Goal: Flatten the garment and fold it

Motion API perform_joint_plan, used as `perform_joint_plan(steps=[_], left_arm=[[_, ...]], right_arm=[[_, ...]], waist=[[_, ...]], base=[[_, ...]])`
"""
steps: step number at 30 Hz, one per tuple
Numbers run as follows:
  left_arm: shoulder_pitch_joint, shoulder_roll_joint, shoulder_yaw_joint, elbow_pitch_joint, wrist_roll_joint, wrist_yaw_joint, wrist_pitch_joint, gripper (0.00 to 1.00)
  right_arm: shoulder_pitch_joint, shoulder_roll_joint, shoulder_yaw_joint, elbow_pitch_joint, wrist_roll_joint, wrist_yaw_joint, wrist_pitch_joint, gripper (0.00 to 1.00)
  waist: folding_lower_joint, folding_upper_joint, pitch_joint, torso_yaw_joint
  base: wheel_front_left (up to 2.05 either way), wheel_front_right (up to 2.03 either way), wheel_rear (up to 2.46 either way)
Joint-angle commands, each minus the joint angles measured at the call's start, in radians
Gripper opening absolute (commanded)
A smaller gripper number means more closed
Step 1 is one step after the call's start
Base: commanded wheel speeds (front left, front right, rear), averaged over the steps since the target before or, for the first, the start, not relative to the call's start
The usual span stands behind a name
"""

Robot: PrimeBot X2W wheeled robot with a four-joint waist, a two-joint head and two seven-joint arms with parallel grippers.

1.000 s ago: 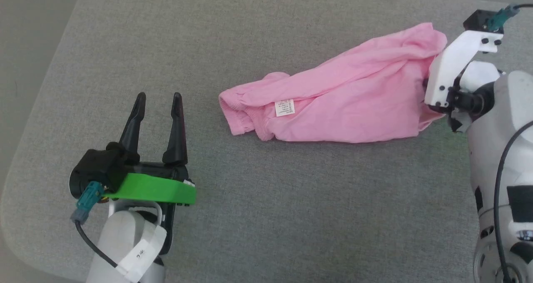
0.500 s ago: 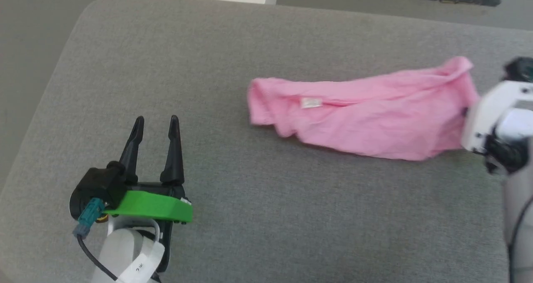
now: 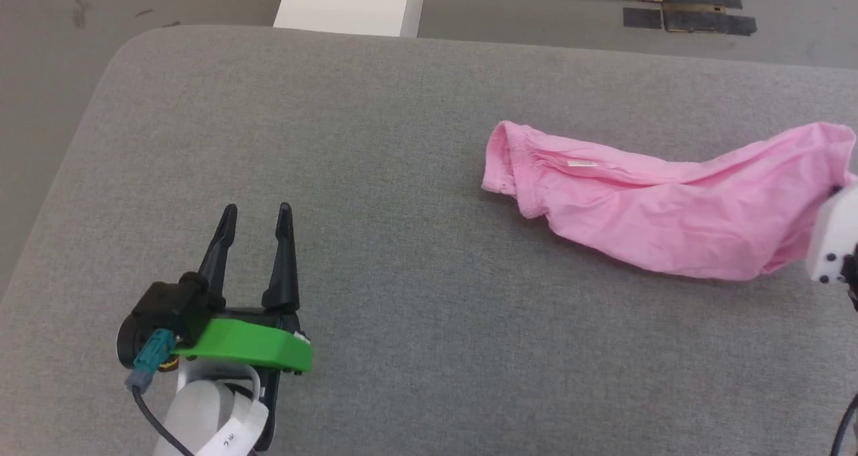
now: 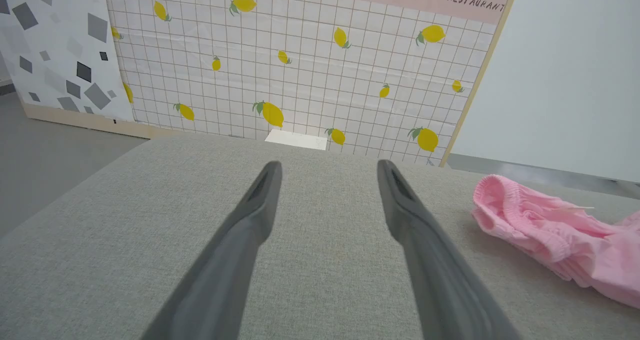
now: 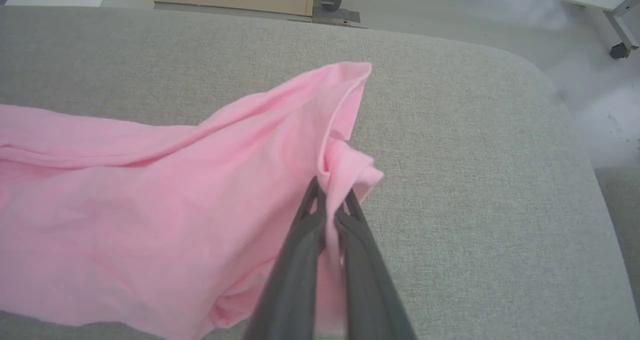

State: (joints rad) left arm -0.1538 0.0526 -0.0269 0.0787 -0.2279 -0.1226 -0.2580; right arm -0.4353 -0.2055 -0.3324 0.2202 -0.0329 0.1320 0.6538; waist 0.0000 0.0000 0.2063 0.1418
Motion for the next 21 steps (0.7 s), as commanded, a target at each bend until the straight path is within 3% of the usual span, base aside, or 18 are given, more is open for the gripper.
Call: perform_joint_plan(steps=[1, 10, 21], left_arm=[[0.015, -0.002, -0.001, 0.003, 0.009, -0.004, -0.004, 1.00], [0.014, -0.002, -0.022, 0.016, 0.003, -0.006, -0.004, 1.00], [-0.010, -0.002, -0.054, 0.022, -0.025, -0.006, -0.004, 1.00]], right_arm=[[0.009, 0.003, 0.025, -0.026, -0.013, -0.001, -0.006, 0.00], [-0.071, -0.026, 0.324, -0.117, -0.024, -0.001, 0.030, 0.00], [-0.307, -0.108, 0.867, 0.071, 0.098, -0.001, 0.090, 0.00]], waist=[[0.0000, 0.0000, -0.005, 0.000], [0.0000, 0.0000, -0.015, 0.021], [0.0000, 0.0000, 0.021, 0.101]], base=[[0.00, 0.00, 0.00], [0.00, 0.00, 0.00], [0.00, 0.00, 0.00]])
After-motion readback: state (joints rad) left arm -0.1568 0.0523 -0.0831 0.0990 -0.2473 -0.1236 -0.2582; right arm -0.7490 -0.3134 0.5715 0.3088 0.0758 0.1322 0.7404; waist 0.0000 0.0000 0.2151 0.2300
